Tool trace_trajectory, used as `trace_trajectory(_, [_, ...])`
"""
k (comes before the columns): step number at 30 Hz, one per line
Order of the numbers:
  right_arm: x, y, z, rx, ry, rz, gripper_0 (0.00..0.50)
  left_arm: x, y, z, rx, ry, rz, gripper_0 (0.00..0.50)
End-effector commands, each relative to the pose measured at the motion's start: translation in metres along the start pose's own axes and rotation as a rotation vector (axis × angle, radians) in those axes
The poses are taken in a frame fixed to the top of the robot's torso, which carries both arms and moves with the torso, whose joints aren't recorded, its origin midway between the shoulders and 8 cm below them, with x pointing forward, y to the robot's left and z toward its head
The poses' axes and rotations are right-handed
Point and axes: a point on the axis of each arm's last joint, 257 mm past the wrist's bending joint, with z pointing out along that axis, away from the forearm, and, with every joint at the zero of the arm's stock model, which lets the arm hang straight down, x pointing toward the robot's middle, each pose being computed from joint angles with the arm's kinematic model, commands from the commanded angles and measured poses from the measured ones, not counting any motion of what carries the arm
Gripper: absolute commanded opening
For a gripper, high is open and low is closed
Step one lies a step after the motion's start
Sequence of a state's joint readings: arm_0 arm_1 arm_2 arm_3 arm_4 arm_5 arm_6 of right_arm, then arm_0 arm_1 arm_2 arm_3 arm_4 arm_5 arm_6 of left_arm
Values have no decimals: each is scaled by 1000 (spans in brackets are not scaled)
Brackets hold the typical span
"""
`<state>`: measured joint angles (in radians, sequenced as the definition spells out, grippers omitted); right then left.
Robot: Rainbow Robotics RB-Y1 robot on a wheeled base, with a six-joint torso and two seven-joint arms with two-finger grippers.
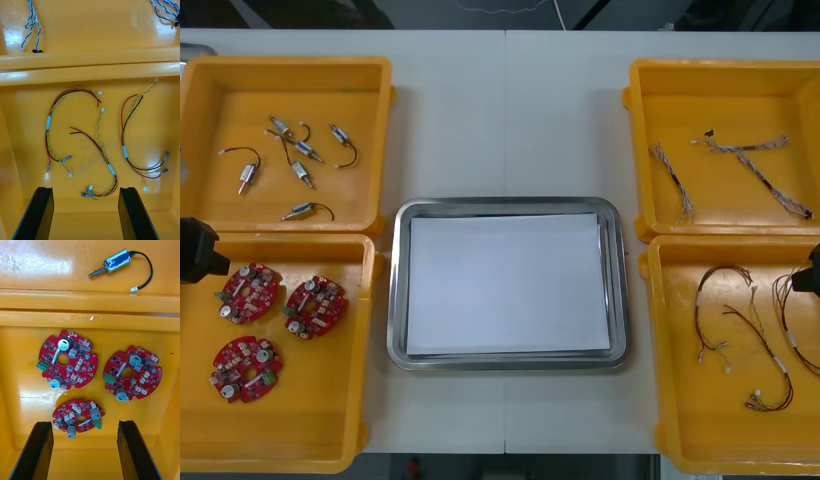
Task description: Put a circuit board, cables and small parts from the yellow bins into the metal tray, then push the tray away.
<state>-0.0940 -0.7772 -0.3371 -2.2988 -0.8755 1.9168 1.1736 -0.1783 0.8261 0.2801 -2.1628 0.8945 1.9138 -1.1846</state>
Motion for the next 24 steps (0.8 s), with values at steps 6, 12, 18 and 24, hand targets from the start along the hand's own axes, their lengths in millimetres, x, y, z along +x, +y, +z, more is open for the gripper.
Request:
trace_trajectory(6, [-4,-13,-13,40,-25,-21,500,-4,14,-15,-44,-24,86,500])
trace_trajectory(12, [-4,-13,-13,40,-25,-21,500,-4,14,-15,-44,-24,86,500])
trace_trajectory(18, [-4,-13,-13,40,-25,-21,500,-4,14,-15,-44,-24,86,500])
trace_trajectory(24, [-4,-13,-13,40,-25,-21,500,-4,14,-15,-44,-24,86,500])
